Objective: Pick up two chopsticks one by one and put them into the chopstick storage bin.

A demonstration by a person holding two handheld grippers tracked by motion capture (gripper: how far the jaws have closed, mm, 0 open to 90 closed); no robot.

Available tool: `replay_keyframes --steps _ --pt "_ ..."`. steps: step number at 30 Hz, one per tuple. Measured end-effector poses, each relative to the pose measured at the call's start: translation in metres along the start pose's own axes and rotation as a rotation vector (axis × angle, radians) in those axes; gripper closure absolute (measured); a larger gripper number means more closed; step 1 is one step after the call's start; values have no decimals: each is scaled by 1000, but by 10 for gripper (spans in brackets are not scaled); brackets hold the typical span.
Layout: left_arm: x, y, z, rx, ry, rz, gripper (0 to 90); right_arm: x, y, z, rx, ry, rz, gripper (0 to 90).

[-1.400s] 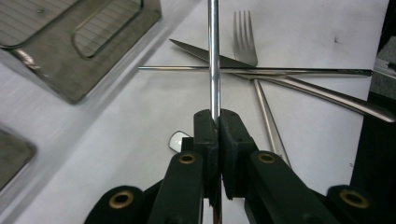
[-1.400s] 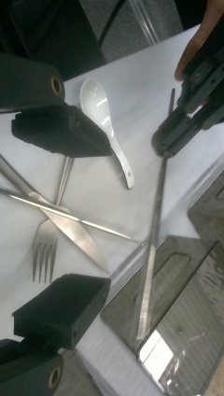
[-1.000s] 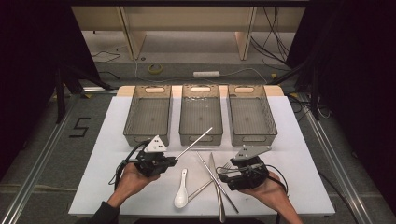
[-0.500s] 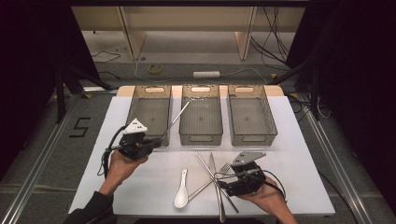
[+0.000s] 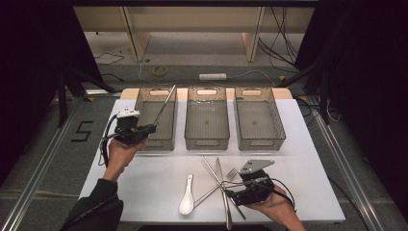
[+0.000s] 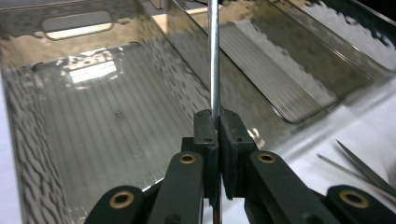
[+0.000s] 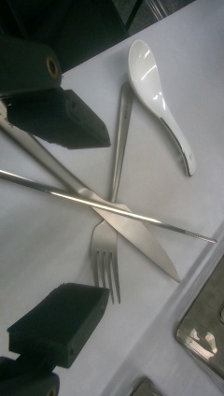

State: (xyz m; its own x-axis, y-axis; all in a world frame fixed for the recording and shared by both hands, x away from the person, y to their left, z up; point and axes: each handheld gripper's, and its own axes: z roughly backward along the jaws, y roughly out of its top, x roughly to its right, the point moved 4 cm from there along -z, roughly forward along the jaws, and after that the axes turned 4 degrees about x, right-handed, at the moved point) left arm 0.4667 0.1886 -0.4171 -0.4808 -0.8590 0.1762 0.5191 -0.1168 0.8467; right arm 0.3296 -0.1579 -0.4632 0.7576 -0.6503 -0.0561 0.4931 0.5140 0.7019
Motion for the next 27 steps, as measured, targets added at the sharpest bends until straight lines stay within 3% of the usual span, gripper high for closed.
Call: replay_keyframes --steps 16,27 --pt "-38 11 -20 22 66 55 858 -1 -1 -2 -4 10 6 239" --pt "-57 7 -28 23 107 86 857 -2 -1 -2 -4 20 5 233"
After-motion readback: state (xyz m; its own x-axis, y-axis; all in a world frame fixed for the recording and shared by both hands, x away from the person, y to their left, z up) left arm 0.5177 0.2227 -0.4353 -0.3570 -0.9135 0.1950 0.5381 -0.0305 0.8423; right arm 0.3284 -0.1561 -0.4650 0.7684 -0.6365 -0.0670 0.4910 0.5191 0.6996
